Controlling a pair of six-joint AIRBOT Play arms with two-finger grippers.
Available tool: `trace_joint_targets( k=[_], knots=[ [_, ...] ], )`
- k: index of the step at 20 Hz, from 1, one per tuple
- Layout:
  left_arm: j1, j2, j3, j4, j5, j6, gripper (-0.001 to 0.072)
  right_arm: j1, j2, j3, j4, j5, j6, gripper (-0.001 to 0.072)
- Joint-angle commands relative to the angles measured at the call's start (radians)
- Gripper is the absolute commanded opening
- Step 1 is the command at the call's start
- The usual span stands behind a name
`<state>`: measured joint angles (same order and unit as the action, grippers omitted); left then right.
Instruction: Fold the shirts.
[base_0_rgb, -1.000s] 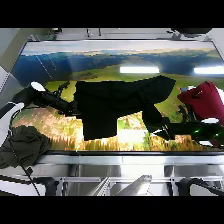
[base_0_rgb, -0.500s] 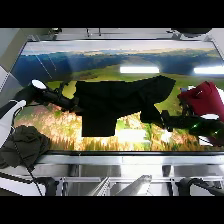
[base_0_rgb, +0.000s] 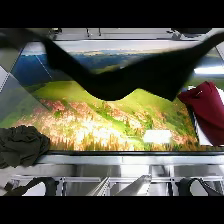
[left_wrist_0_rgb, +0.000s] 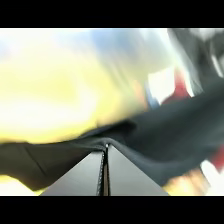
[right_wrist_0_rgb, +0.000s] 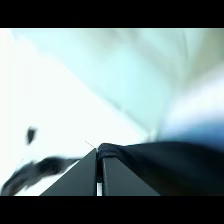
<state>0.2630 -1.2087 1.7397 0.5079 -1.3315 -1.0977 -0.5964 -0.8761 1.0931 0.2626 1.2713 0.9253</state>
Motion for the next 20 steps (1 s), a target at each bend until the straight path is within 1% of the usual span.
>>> trace_joint_targets(
  k=[1,4,6,7,8,9,10,11,12,13,15,17,18,20],
  knots=[
    [0.202,0.204,0.233,-0.040,0.136,-0.012,0.0018,-0.226,0.124,0.238,0.112,-0.049,0.029,0.0018],
    [0.410,0.303,0.325,-0.039,0.148,-0.010,0.0019,-0.320,0.192,0.325,0.143,-0.085,0.023,0.0018],
    [0.483,0.335,0.290,-0.040,0.146,-0.010,0.0019,-0.323,0.219,0.338,0.141,-0.100,-0.012,0.0018],
    [0.487,0.340,0.248,-0.039,0.146,-0.010,0.0019,-0.323,0.225,0.338,0.102,-0.106,-0.012,0.0018],
    [0.468,0.332,0.199,-0.040,0.138,0.002,0.0019,-0.323,0.227,0.337,0.028,-0.109,0.011,0.0018],
    [0.420,0.312,0.155,-0.040,0.119,0.033,0.0019,-0.320,0.225,0.335,-0.077,-0.118,0.068,0.0018],
    [0.352,0.283,0.117,-0.039,0.101,0.071,0.0019,-0.304,0.215,0.325,-0.190,-0.120,0.120,0.0017],
    [0.277,0.246,0.085,-0.027,0.087,0.111,0.0019,-0.269,0.198,0.305,-0.274,-0.120,0.148,0.0017],
    [0.199,0.201,0.056,0.003,0.083,0.142,0.0018,-0.223,0.181,0.273,-0.323,-0.120,0.153,0.0018],
    [0.127,0.155,0.033,0.062,0.093,0.145,0.0018,-0.162,0.161,0.222,-0.356,-0.123,0.153,0.0018],
    [0.007,0.058,0.000,0.228,0.143,0.144,0.0018,-0.017,0.109,0.098,-0.420,-0.172,0.135,0.0018],
    [-0.073,-0.055,-0.014,0.335,0.206,0.142,0.0018,0.147,0.037,-0.051,-0.476,-0.309,0.090,0.0018],
    [-0.103,-0.124,-0.014,0.346,0.240,0.144,0.0019,0.220,-0.006,-0.121,-0.480,-0.404,0.050,0.0018],
    [-0.150,-0.264,-0.013,0.346,0.314,0.173,0.0018,0.368,-0.126,-0.228,-0.479,-0.667,-0.024,0.0018]
  ],
)
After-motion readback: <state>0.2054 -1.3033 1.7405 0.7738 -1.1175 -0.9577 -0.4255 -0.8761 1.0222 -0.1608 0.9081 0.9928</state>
